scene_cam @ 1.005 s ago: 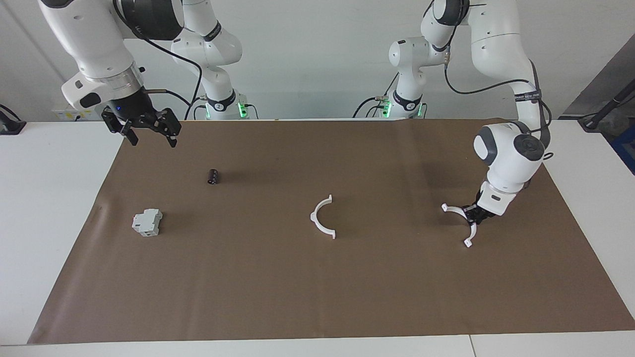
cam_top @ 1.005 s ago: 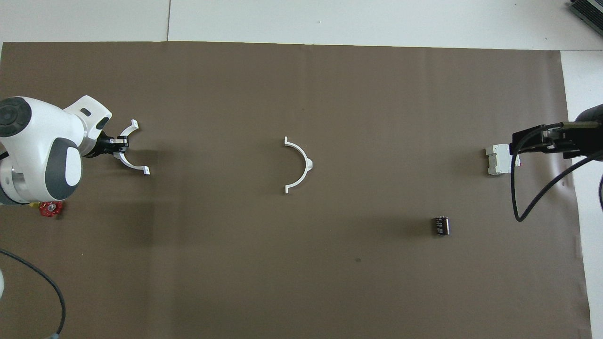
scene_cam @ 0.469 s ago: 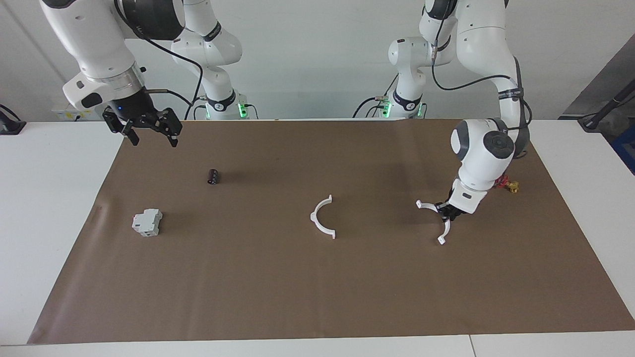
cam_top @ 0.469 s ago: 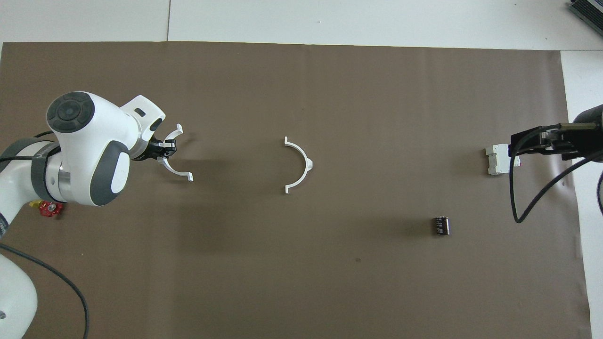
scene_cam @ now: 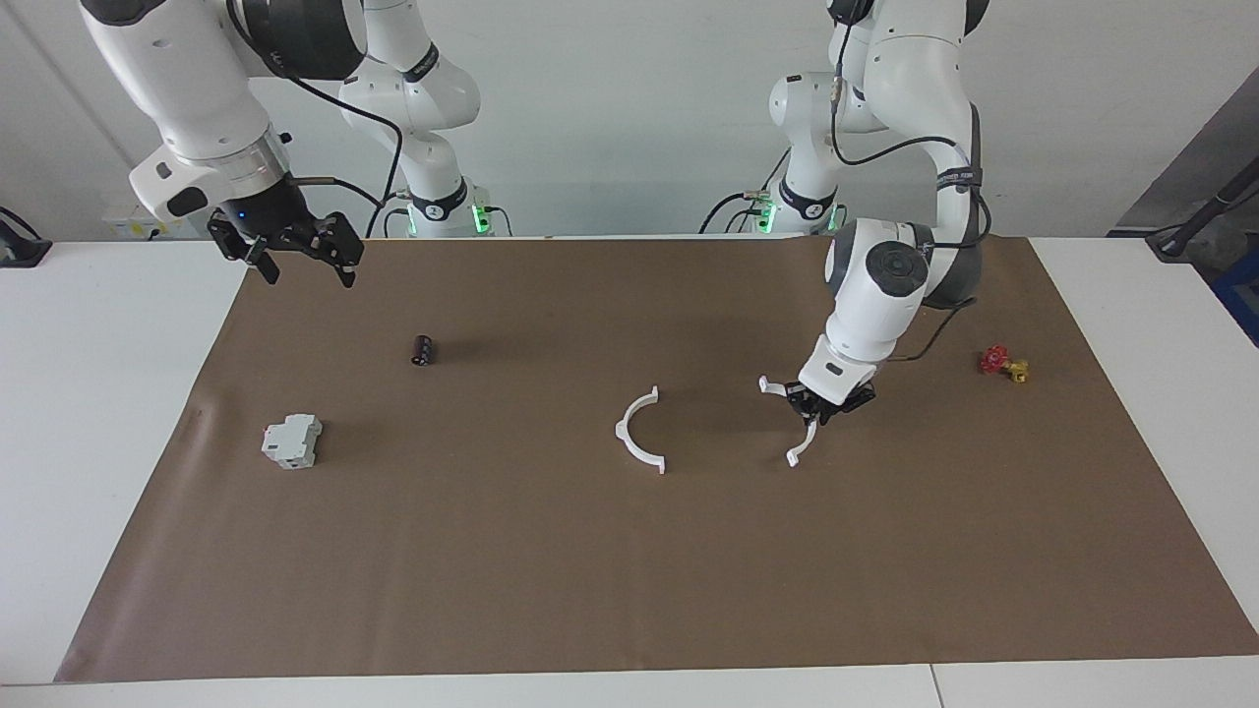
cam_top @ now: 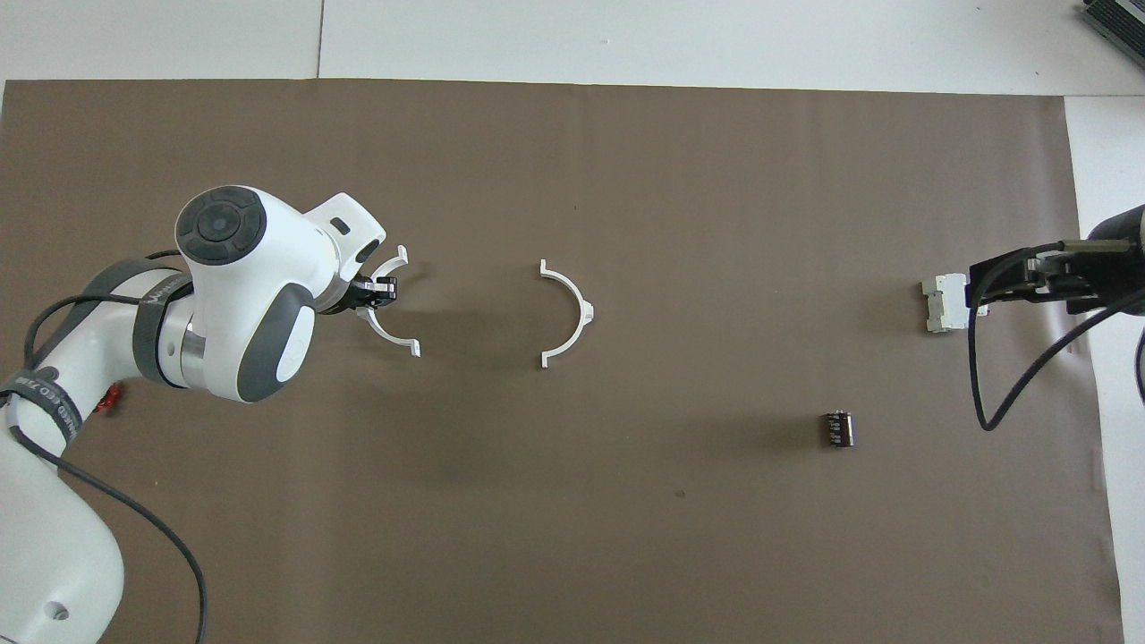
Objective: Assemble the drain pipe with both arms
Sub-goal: 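Carry the half-ring with the left gripper toward the placed half-ring, then press the held half-ring against the placed half-ring to close the ring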
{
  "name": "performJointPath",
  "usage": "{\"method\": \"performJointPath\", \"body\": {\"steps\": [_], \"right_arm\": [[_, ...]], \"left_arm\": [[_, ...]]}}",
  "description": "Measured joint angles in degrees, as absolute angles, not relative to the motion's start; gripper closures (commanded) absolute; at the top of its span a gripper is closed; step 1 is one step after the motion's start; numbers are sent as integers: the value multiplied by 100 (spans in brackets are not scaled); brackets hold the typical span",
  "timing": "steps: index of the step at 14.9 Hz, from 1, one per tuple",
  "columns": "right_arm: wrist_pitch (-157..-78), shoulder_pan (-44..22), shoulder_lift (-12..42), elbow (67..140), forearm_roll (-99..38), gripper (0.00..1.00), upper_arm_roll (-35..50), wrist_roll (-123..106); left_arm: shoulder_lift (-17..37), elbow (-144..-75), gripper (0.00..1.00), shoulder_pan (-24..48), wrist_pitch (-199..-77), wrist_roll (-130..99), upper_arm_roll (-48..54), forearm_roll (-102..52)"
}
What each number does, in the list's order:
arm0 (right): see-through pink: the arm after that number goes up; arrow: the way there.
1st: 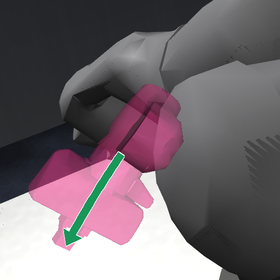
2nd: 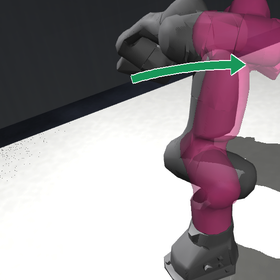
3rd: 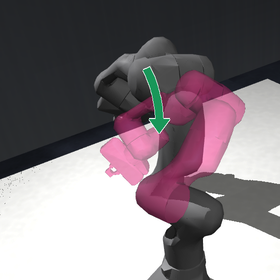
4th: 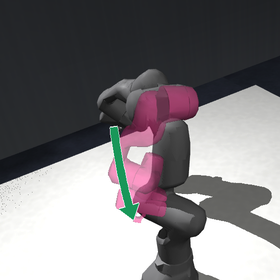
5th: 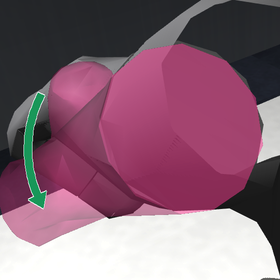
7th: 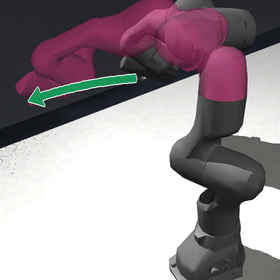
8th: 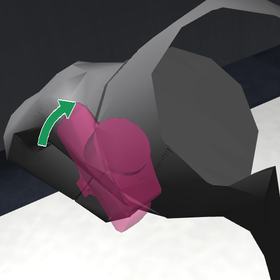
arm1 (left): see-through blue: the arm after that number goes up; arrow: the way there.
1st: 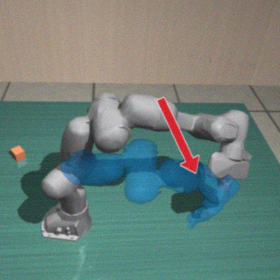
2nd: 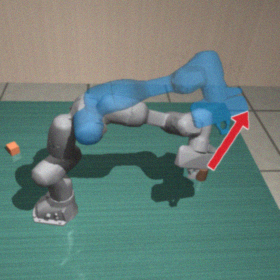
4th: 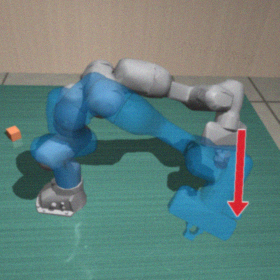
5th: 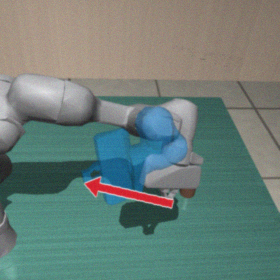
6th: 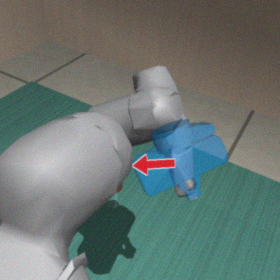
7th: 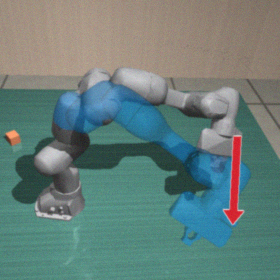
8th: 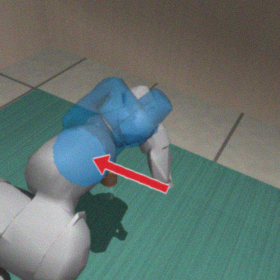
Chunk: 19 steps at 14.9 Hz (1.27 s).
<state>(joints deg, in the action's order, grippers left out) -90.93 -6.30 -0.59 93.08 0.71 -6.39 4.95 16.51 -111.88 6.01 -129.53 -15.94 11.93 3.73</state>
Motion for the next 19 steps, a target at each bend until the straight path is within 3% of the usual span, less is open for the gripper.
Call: {"method": "performJointPath", "body": {"steps": [14, 19], "right_arm": [[-9093, -625, -60, 9308, 70, 0, -651, 495], [-9093, -625, -60, 9308, 70, 0, -651, 495]], "left_arm": [[2380, -10500, 100, 683, -12858, -4415, 2186, 1486], [2559, -10223, 100, 1192, -12515, -4794, 2222, 1928]]}}
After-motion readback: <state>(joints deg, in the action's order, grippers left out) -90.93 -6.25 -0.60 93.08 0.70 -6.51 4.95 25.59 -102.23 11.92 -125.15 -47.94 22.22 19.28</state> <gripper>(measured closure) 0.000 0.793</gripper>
